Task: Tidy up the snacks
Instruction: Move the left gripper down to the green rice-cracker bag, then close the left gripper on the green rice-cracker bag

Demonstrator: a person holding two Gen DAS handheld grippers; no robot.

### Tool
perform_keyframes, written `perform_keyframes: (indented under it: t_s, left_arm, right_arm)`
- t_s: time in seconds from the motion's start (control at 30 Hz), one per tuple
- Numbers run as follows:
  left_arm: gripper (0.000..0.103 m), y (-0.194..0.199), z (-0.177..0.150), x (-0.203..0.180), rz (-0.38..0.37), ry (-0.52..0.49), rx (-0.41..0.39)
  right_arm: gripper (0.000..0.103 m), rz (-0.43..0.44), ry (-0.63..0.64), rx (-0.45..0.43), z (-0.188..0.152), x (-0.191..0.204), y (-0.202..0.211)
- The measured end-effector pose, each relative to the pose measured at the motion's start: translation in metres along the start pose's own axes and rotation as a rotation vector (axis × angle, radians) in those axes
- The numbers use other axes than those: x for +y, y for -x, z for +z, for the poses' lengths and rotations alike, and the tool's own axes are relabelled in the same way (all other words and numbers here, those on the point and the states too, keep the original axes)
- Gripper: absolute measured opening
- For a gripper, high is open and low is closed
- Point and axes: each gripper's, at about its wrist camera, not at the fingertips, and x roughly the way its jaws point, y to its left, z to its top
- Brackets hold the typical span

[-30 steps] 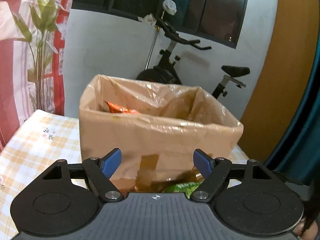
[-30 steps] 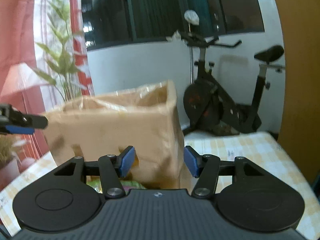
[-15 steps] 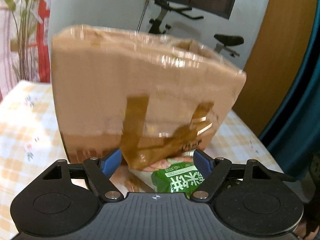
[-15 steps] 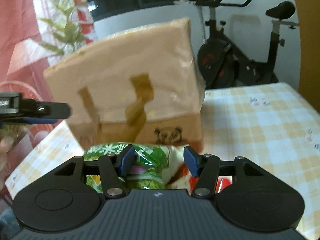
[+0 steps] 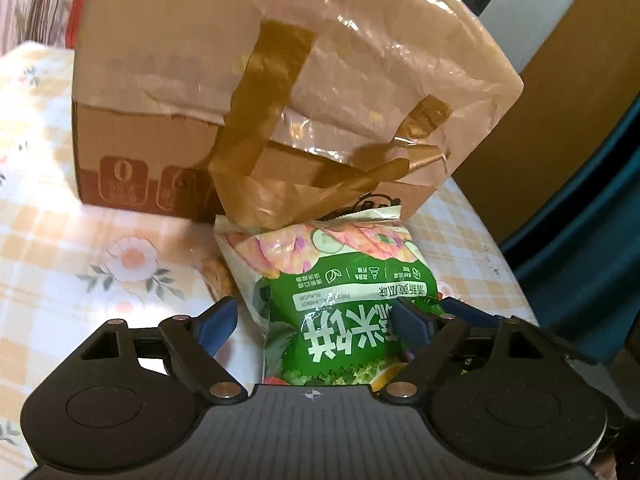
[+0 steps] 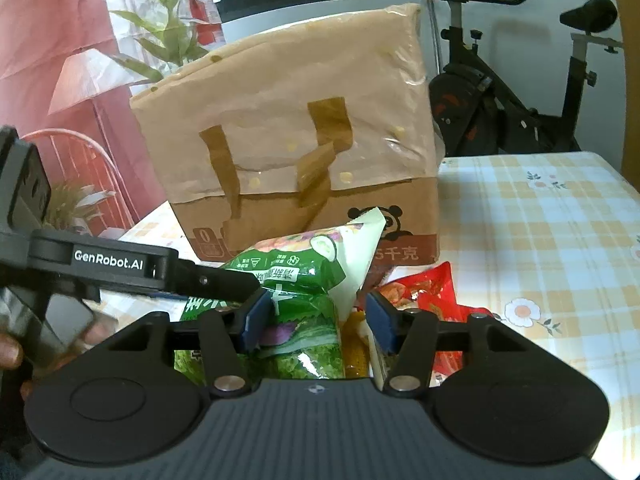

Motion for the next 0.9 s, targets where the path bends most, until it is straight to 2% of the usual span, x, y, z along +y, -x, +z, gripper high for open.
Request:
perform_keyframes:
  t_s: [0.1,0.27,0.43,0.53,0.67,0.77,0.9]
  left_arm:
    - [0.091,-0.008,0.000,0.009,-0.031,0.053,0.009]
    - [0.089,-0.017,-0.007,0.016,-0.085,0.147,0.015]
    - [0.073,-0.011,-0.013,0.020,-0.128,0.144,-0.005]
    - [0.066,0.001,-0.015,0.021,-0.139,0.129,-0.028]
    - [0.062,0.022,-0.019,0.013,-0.095,0.072,-0.067]
    - [0.061,0.041,-0.020,0.007,-0.004,0.010,-0.100]
    - [0.061,0.072,-0.025,0.005,0.078,-0.074,-0.155]
  right_arm:
    - [0.054,0.001,-0.023,-0.001,-0.001,-0.004,-0.001]
    - [0.052,-0.008,-0.039,-0.010,-0.002,-0.007,0.000]
    - [0.052,0.005,-0.064,-0.007,-0.004,-0.010,0.000]
    - [0.045,0.027,-0.066,-0.008,-0.003,-0.007,0.000]
    - [0.044,0.048,-0.048,-0.009,-0.002,-0.001,0.001]
    - [0.044,0.049,-0.020,-0.003,-0.002,0.008,0.000]
    - [0.044,0.040,0.005,0.002,-0.003,0.013,0.003]
